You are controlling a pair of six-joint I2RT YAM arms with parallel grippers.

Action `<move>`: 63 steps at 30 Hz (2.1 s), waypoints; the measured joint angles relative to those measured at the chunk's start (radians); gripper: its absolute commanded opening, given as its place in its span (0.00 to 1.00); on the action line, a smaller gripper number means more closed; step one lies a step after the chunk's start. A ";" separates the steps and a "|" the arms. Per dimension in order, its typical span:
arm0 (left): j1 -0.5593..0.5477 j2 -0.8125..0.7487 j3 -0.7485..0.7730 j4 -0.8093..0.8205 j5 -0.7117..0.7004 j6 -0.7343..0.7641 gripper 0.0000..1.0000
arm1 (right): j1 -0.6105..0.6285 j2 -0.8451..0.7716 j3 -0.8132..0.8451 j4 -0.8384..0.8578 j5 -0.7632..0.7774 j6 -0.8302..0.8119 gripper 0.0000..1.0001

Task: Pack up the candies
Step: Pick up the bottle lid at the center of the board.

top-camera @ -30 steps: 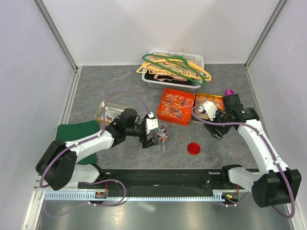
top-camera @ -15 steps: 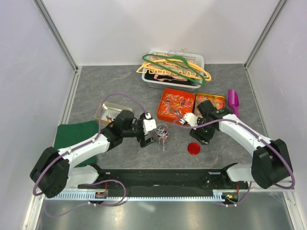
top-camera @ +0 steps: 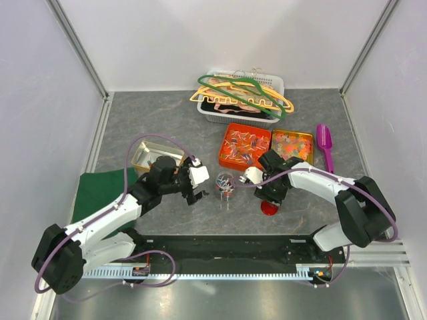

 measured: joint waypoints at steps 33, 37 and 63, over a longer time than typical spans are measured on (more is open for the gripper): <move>0.033 0.259 0.745 -0.602 0.336 0.035 1.00 | 0.054 -0.328 0.360 0.108 0.362 0.090 0.00; 0.038 0.421 0.907 -0.691 0.360 -0.003 0.99 | 0.082 -0.326 0.397 0.148 0.436 0.060 0.00; 0.079 0.899 1.454 -0.925 0.578 -0.235 0.65 | 0.306 -0.270 0.399 0.245 0.527 0.037 0.00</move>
